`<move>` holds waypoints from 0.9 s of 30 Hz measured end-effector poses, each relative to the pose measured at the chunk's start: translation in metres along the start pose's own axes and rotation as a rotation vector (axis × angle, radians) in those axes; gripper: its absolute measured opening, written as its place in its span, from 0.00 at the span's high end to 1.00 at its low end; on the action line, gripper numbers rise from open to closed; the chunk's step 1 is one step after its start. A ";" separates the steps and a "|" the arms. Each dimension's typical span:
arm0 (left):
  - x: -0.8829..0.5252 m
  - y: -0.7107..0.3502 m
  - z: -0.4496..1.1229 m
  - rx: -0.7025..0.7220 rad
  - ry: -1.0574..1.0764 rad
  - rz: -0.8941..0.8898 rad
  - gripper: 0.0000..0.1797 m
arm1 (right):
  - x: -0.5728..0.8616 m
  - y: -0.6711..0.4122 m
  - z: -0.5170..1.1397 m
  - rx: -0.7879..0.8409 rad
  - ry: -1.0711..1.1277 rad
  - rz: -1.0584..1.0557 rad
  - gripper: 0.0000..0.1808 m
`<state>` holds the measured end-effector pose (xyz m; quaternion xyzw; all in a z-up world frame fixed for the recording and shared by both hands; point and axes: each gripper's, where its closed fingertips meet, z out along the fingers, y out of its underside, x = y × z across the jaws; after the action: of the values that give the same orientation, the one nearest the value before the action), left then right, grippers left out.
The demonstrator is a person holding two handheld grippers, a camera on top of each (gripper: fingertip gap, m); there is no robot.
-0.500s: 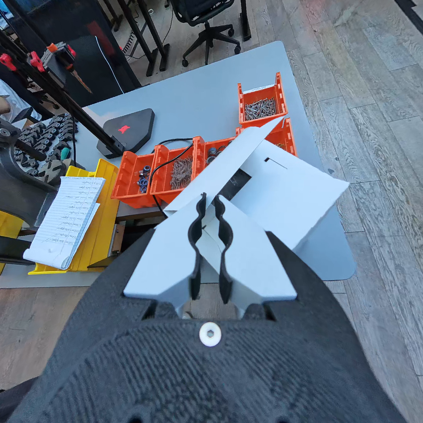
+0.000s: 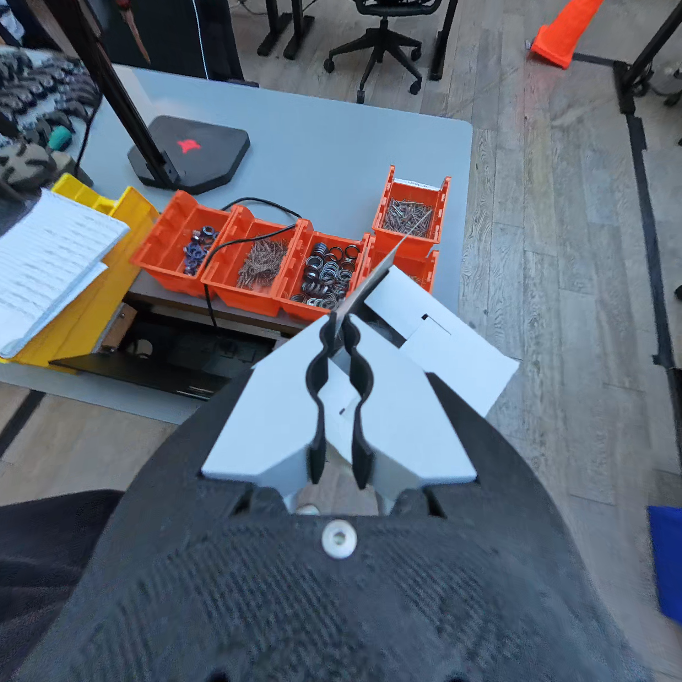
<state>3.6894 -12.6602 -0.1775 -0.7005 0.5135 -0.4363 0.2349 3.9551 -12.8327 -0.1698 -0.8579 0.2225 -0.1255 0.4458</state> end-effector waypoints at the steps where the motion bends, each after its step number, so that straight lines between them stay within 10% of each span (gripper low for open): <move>1: 0.001 0.001 -0.001 -0.001 0.000 0.000 0.70 | 0.001 -0.001 -0.001 -0.015 0.002 -0.057 0.99; 15: 0.014 0.003 0.011 -0.015 0.031 -0.007 0.70 | -0.077 0.038 0.021 -0.143 0.119 -0.911 1.00; 27: 0.014 0.003 0.012 -0.012 0.041 -0.022 0.70 | 0.052 0.053 -0.016 0.260 0.037 0.959 1.00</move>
<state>3.6995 -12.6754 -0.1807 -0.6983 0.5131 -0.4501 0.2154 3.9793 -12.8962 -0.2039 -0.5940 0.5824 0.0516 0.5525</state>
